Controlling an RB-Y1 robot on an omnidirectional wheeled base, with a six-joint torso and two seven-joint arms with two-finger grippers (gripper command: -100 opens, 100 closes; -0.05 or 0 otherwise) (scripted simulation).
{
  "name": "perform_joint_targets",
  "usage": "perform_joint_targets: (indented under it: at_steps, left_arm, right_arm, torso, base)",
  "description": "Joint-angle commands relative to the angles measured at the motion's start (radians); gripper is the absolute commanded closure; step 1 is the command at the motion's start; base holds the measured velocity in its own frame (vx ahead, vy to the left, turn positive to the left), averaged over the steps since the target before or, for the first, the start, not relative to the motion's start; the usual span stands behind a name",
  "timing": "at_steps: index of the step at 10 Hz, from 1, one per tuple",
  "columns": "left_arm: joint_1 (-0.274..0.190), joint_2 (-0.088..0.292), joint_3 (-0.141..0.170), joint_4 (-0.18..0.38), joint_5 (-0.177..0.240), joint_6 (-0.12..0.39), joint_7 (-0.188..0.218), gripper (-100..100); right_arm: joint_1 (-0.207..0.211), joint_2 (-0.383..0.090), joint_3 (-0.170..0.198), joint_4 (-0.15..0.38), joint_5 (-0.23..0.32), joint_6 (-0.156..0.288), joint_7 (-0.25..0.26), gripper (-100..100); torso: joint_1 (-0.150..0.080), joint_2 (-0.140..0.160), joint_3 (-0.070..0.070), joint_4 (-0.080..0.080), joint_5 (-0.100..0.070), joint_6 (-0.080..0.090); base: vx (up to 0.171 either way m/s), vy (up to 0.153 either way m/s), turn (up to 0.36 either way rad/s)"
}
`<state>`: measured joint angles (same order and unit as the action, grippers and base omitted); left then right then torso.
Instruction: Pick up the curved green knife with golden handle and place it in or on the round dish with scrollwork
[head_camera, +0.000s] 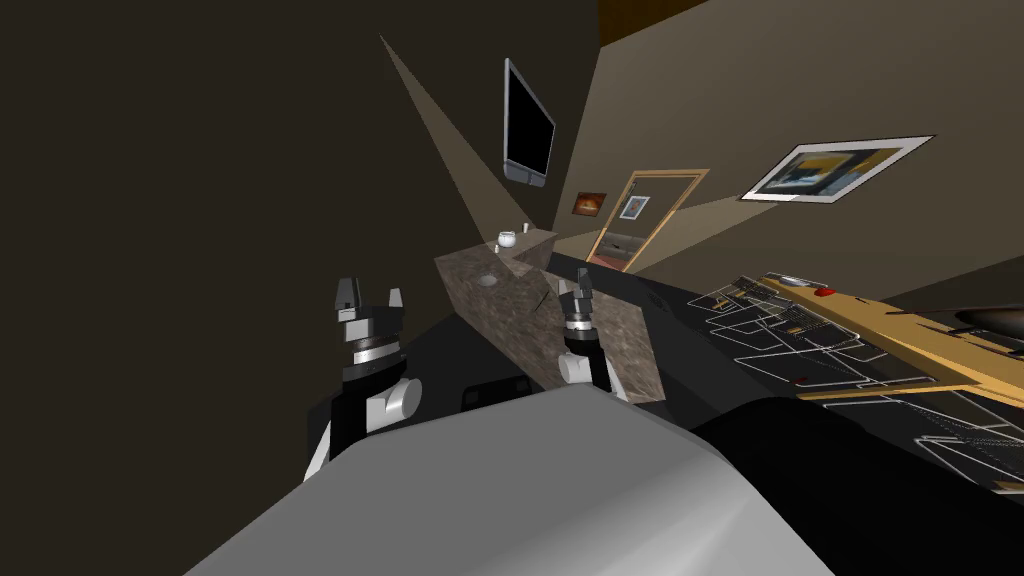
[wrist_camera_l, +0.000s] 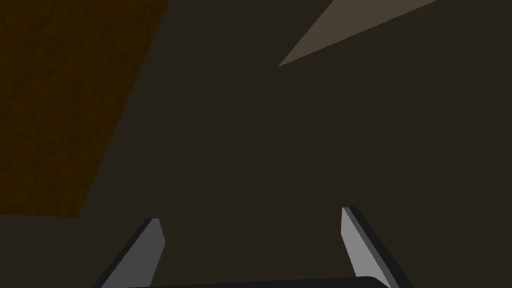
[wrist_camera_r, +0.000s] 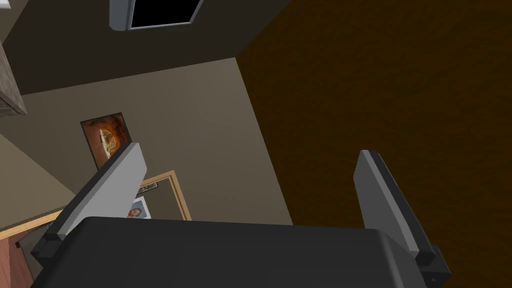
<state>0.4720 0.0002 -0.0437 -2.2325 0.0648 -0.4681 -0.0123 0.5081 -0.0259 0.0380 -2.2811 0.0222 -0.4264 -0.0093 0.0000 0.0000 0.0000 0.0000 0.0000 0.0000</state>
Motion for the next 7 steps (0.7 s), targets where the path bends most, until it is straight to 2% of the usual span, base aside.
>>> perform_joint_targets:
  at_steps: [1, 5, 6, 7]
  left_arm:
    - [0.0, 0.0, 0.0, 0.0, 0.0, 0.0, 0.0, 0]
    - [0.0, 0.0, 0.0, 0.0, 0.0, 0.0, 0.0, 0]
    - [0.0, 0.0, 0.0, 0.0, 0.0, 0.0, 0.0, 0]
    - [0.0, 0.0, 0.0, 0.0, 0.0, 0.0, 0.0, 0]
  right_arm:
    - [-0.014, -0.037, -0.005, 0.003, -0.018, 0.034, -0.023, -100]
    - [-0.062, -0.137, -0.026, 0.019, -0.08, 0.145, -0.106, -100]
    - [-0.062, -0.137, -0.026, 0.019, -0.08, 0.154, -0.106, -100]
    - [-0.077, -0.167, -0.033, 0.026, -0.1, 0.193, -0.136, -100]
  torso:
    - [0.0, 0.0, 0.0, 0.0, 0.0, 0.0]
    - [0.01, -0.003, -0.002, -0.001, 0.002, 0.0]
    - [0.01, -0.003, -0.002, -0.001, 0.002, 0.0]
    - [0.007, -0.003, -0.002, -0.001, 0.002, 0.0]
  base:
    - [0.025, 0.054, -0.061]
    - [0.041, 0.136, -0.07]
    - [0.044, 0.095, -0.031]
    - [0.047, 0.097, -0.041]
